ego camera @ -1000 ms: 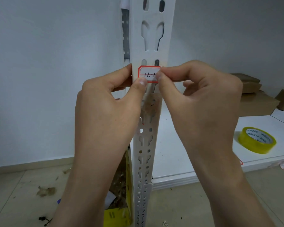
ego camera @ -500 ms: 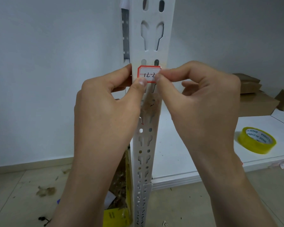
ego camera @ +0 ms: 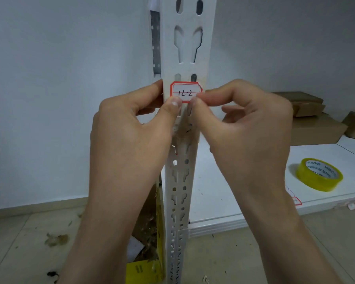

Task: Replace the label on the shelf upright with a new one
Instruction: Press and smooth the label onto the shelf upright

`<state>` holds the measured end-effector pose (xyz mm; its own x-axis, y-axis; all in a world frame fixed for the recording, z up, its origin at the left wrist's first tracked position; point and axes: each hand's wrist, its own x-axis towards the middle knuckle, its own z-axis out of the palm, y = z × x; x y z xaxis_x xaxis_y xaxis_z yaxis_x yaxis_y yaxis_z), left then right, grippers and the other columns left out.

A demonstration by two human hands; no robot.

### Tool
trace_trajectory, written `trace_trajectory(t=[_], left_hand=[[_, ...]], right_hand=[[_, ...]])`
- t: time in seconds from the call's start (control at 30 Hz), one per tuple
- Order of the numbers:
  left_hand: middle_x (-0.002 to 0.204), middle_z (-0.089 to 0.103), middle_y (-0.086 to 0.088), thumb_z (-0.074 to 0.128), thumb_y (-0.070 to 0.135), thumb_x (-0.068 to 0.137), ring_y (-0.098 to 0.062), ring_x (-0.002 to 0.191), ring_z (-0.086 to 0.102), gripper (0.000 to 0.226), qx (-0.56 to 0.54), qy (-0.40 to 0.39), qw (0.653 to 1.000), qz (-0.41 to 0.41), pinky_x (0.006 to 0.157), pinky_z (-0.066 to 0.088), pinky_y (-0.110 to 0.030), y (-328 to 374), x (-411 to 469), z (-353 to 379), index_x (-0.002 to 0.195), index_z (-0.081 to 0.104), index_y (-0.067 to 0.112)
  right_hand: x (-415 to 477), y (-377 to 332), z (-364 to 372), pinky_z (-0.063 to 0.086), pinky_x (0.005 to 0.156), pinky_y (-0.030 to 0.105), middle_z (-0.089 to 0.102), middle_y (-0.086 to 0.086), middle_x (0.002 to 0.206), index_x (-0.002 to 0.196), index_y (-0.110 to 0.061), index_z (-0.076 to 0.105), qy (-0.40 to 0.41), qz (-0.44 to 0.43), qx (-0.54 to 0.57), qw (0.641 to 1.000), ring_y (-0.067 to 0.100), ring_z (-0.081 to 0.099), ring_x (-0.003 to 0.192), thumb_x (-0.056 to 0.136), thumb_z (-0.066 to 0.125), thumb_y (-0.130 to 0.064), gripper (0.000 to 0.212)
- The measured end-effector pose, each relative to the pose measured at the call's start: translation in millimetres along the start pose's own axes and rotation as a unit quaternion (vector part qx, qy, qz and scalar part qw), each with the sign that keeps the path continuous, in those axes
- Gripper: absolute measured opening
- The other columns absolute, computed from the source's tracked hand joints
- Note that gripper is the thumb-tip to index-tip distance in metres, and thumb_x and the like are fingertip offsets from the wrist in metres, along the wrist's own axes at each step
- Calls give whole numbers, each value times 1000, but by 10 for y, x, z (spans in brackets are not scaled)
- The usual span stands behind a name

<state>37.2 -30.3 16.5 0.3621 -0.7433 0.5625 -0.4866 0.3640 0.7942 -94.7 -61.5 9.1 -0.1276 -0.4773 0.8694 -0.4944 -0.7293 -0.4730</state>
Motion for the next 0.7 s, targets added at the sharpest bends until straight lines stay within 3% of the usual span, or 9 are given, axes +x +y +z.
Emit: trace_trajectory(t=[0.07, 0.17, 0.27, 0.33, 0.43, 0.57, 0.7], left_hand=[[103, 69, 33, 66, 41, 92, 11, 102, 64, 29, -2, 2, 1000, -2, 98, 51, -27, 9, -4, -1, 121, 70, 42], [105, 70, 32, 66, 42, 92, 11, 103, 64, 29, -6, 3, 1000, -5, 99, 52, -29, 15, -7, -1, 121, 70, 42], [106, 70, 31, 66, 42, 91, 12, 103, 63, 31, -9, 3, 1000, -6, 95, 50, -21, 7, -9, 4, 122, 70, 41], [110, 70, 29, 66, 43, 91, 11, 104, 63, 33, -5, 1, 1000, -7, 93, 48, -17, 9, -6, 2, 123, 69, 41], [113, 71, 27, 65, 43, 91, 6, 107, 65, 33, -1, 1, 1000, -4, 98, 51, -24, 17, 0, -1, 124, 69, 40], [110, 72, 26, 66, 41, 92, 6, 104, 66, 31, -7, 3, 1000, -7, 100, 52, -32, 24, -5, -4, 123, 70, 39], [111, 72, 26, 66, 41, 91, 7, 105, 65, 32, -5, 4, 1000, -6, 99, 52, -28, 23, -6, -2, 123, 70, 39]], right_hand=[[0, -7, -13, 55, 49, 27, 73, -15, 80, 85, -21, 74, 21, 19, 38, 999, 9, 70, 63, 90, 77, -21, 6], [1, -19, -4, 57, 56, 18, 74, -14, 84, 91, -16, 77, 29, 14, 49, 998, 3, 73, 72, 92, 77, -19, 3], [7, -15, 16, 55, 67, 12, 72, -15, 86, 94, -14, 79, 26, -7, 26, 999, 1, 70, 78, 92, 77, -19, 6], [16, -6, 7, 52, 69, 10, 71, -16, 83, 91, -16, 80, 19, -15, 2, 1000, 0, 67, 75, 91, 77, -22, 7], [24, -17, -23, 46, 65, 3, 67, -21, 79, 91, -22, 79, -1, -13, -7, 1000, -7, 59, 60, 90, 78, -26, 5], [18, -38, -13, 53, 60, 10, 71, -18, 83, 93, -18, 78, 22, -1, 42, 999, -4, 69, 68, 92, 78, -21, 4], [27, -33, 15, 57, 72, 13, 71, -17, 87, 98, -17, 79, 16, -7, 32, 999, -2, 70, 80, 92, 78, -22, 8]])
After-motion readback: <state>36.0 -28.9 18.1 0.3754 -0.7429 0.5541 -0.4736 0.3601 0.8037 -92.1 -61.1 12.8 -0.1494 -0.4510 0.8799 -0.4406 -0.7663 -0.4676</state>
